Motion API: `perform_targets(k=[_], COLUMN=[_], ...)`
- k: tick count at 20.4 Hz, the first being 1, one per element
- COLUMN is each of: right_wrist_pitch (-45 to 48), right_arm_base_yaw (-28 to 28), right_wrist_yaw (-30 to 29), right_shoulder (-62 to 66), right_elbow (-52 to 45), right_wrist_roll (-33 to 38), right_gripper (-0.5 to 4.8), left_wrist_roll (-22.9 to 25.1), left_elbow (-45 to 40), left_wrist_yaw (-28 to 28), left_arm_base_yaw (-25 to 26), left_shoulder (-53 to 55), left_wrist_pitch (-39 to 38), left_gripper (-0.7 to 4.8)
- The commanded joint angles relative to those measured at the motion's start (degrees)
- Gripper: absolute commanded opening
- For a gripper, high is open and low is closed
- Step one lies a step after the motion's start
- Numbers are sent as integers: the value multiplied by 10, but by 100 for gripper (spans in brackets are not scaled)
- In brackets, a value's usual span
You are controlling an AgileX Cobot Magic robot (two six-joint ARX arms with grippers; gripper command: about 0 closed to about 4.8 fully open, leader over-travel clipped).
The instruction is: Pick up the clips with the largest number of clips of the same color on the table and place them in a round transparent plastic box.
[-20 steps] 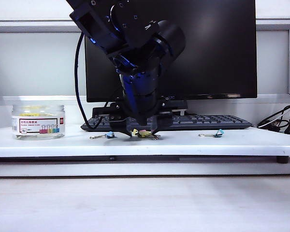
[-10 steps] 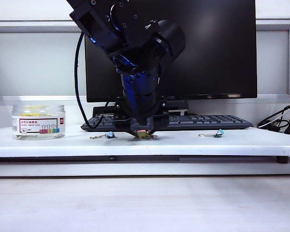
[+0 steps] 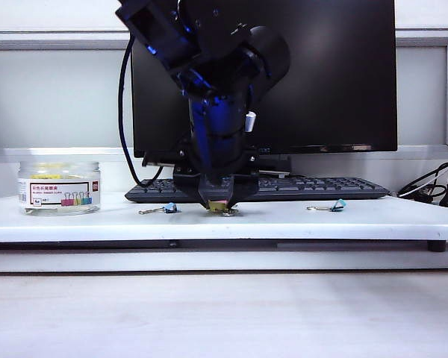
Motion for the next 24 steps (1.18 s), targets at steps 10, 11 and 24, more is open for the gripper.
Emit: perform_targets(k=[10, 11, 24], right_wrist_pitch=[10, 10, 10], right_arm_base_yaw=[0, 0, 0], right_wrist_yaw=[0, 0, -2], right_shoulder=[-1, -1, -1], right_elbow=[2, 2, 2], right_wrist_roll=[0, 0, 0], right_gripper=[63, 63, 63], left_wrist_roll=[70, 80, 65], left_elbow=[22, 22, 21], left_wrist_yaw=[-35, -36, -6], left_arm_base_yaw=[2, 2, 21], left_shoulder=[-33, -38, -66], left_wrist_pitch=[-40, -43, -46], left_gripper=[151, 151, 155])
